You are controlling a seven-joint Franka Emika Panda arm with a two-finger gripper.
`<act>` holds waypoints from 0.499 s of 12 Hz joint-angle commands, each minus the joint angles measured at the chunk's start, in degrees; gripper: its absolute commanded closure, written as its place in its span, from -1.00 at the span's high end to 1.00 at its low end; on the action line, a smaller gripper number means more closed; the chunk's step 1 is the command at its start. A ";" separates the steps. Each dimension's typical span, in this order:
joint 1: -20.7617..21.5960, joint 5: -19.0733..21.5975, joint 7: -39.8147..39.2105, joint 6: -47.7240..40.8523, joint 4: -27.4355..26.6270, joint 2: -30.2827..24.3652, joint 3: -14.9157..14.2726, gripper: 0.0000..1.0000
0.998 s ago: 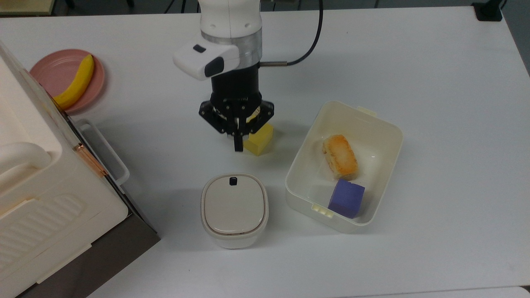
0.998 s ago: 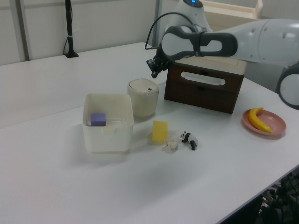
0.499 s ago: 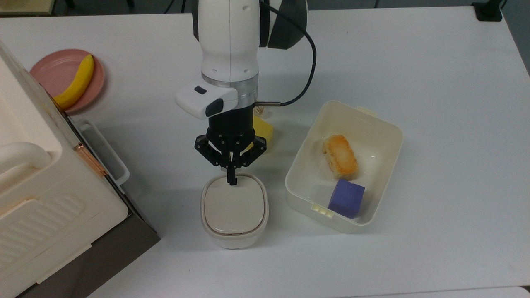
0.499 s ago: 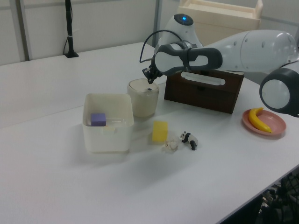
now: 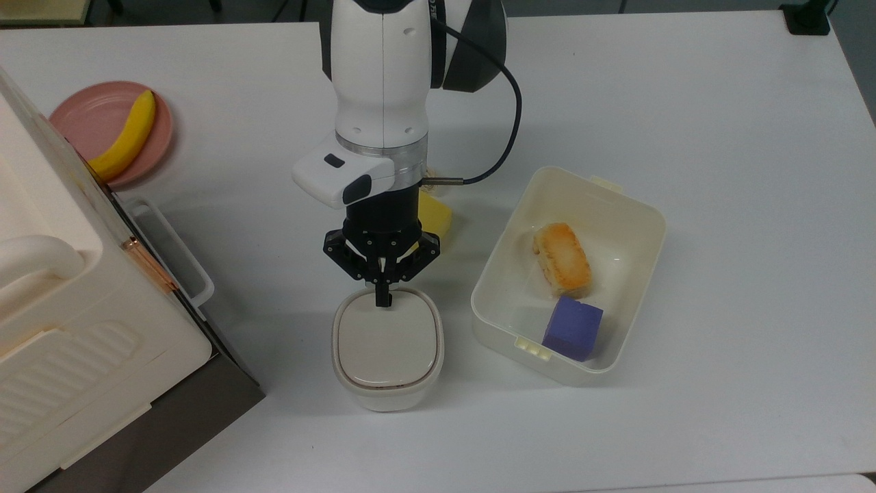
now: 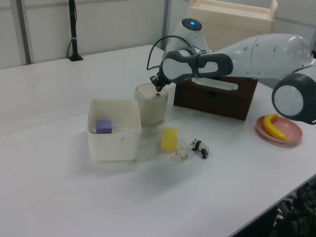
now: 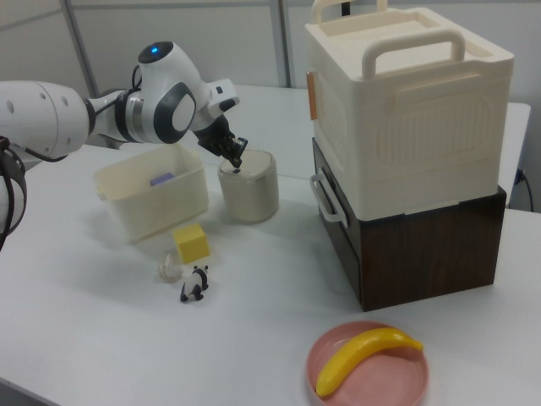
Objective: Open the trash can
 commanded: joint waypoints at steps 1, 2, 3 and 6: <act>0.48 -2.68 -0.95 0.35 0.73 1.51 -0.28 -1.00; 0.57 -3.04 -0.95 0.35 0.73 1.86 -0.19 -1.00; 0.57 -3.31 -0.95 0.35 0.73 2.21 -0.19 -1.00; 0.92 -5.94 -0.60 0.26 0.21 3.18 0.33 -1.00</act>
